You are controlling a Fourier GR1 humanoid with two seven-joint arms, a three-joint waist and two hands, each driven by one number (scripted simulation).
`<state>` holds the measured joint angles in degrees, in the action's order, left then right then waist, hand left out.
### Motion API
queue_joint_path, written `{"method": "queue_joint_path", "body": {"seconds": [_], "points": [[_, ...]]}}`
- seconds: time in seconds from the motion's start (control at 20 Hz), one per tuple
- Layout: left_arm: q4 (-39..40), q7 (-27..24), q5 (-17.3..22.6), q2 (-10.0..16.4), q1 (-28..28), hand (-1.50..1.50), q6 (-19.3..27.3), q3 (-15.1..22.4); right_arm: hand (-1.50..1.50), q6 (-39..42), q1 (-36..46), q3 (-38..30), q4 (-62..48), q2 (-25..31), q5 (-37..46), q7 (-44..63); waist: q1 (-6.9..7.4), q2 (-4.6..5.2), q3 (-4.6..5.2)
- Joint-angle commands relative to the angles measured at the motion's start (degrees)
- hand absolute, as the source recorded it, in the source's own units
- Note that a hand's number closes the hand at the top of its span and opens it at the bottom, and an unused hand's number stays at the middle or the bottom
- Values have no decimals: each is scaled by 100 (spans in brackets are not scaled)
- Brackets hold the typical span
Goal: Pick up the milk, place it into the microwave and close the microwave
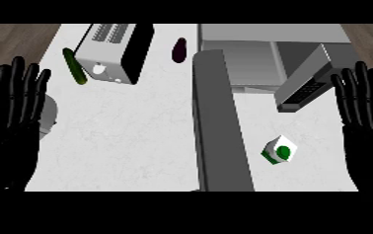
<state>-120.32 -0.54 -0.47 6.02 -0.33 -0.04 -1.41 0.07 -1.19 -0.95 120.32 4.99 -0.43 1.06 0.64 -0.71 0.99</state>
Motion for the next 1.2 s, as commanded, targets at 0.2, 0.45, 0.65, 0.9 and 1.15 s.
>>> {"method": "queue_joint_path", "body": {"seconds": [0.2, 0.45, 0.65, 0.9, 1.15], "points": [[-100, 165, -350, -101, 1, -150, 210, 119, -150, -2231, -24, 1143, 111, -487, 1863, 255, -49, 66, -93], [-306, 214, 430, -588, 1066, -150, 144, 343, -150, -2954, 371, 2220, -303, -495, 1320, 583, 29, 62, -94], [-286, 179, 516, -460, 1072, -150, 59, 141, -150, -3747, 489, 3078, -393, -498, 1661, 921, -34, 64, -97], [-747, 32, 547, -554, 1699, -150, -35, 463, -150, -4780, 967, 3364, -1019, -499, 2297, 994, -11, 65, -97], [-370, -762, 454, -597, 2256, -150, -111, 576, -150, -4634, 239, 3284, -469, -486, 2829, 1259, -56, 58, -96]]}}
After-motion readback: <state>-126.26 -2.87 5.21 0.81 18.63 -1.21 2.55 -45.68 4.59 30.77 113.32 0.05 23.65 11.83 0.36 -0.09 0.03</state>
